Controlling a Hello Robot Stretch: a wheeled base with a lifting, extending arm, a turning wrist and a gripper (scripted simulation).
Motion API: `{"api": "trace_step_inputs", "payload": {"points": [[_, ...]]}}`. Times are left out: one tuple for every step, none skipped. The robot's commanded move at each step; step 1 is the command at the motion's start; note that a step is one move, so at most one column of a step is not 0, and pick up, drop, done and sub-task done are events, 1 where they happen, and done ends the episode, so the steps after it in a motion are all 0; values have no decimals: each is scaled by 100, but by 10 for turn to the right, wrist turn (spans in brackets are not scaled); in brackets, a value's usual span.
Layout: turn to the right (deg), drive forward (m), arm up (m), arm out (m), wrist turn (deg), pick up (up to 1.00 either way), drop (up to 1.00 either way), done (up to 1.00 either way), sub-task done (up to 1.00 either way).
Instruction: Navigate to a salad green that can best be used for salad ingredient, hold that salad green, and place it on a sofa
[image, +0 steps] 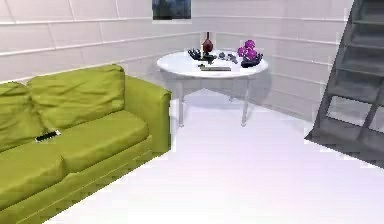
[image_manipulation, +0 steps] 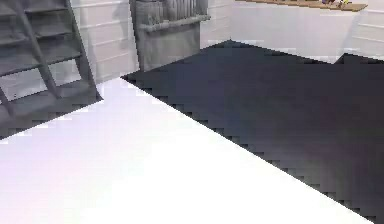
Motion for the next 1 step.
{"api": "trace_step_inputs", "payload": {"points": [[450, 0, 0, 0, 0, 0, 0, 0, 0]]}}
